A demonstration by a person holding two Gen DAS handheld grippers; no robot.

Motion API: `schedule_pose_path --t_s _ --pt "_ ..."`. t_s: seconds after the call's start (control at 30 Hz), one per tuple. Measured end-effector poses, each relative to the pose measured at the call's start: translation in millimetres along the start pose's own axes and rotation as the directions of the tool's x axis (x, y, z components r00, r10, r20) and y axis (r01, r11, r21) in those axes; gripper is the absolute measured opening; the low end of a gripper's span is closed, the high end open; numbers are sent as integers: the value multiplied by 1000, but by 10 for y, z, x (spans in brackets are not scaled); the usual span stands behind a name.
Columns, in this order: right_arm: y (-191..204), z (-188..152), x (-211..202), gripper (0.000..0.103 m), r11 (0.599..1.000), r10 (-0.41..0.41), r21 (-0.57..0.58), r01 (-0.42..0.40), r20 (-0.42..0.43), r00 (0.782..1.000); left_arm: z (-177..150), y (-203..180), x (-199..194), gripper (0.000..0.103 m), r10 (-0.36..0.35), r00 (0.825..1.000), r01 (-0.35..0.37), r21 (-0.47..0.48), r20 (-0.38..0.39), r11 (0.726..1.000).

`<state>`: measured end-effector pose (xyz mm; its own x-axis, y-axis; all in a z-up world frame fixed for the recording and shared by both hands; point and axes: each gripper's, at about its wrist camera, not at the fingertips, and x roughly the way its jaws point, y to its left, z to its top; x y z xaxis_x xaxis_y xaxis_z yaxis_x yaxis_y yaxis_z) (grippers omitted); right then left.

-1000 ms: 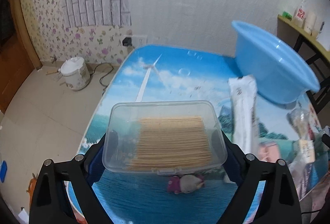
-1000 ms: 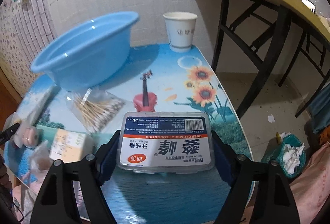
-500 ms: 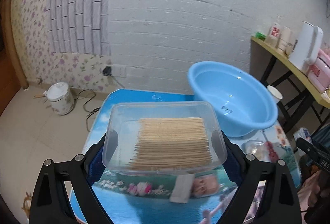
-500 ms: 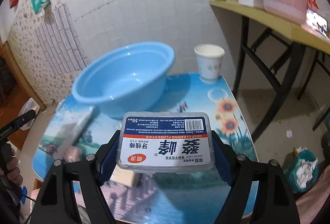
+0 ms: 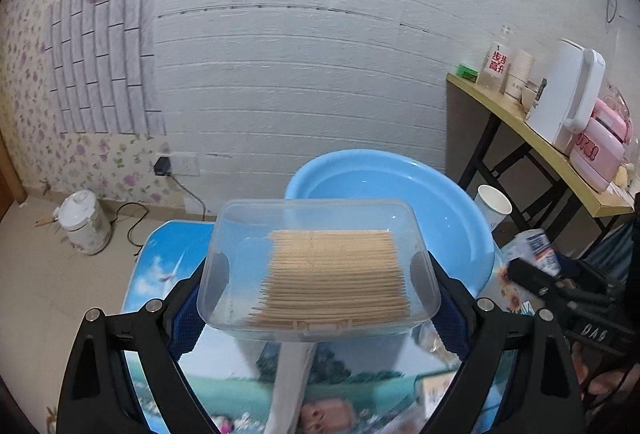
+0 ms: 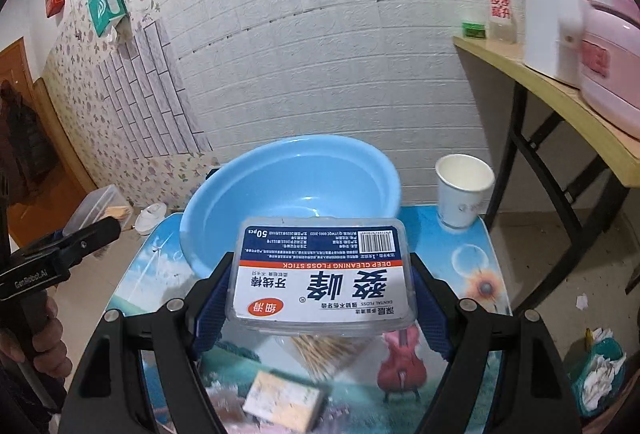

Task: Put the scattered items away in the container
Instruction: 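Lift the toothpick box with left tool while right tool lifts the floss box toward the basin, then open left gripper over the blue basin while right gripper releases the floss box into it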

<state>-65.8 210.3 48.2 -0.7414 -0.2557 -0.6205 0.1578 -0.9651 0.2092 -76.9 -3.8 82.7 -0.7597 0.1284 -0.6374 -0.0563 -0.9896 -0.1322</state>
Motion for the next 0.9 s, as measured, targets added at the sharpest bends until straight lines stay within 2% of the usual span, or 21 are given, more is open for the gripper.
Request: schedule_pose_path --t_s 0.23,0.47,0.7,0.9 --pt "-26 83 371 82 1000 9 0 -9 -43 999 134 -148 467 92 -18 998 20 28 -68 999" --pt "-98 117 627 82 1000 7 -18 -8 -84 996 302 -255 826 92 -35 995 39 45 -91 998" --pt "-76 117 747 82 999 -11 -46 7 -79 997 323 -350 1161 92 -43 988 52 58 -150 997" --pt "-49 146 784 82 999 -5 -54 1 -77 997 289 -394 1272 92 -42 983 55 72 -176 996"
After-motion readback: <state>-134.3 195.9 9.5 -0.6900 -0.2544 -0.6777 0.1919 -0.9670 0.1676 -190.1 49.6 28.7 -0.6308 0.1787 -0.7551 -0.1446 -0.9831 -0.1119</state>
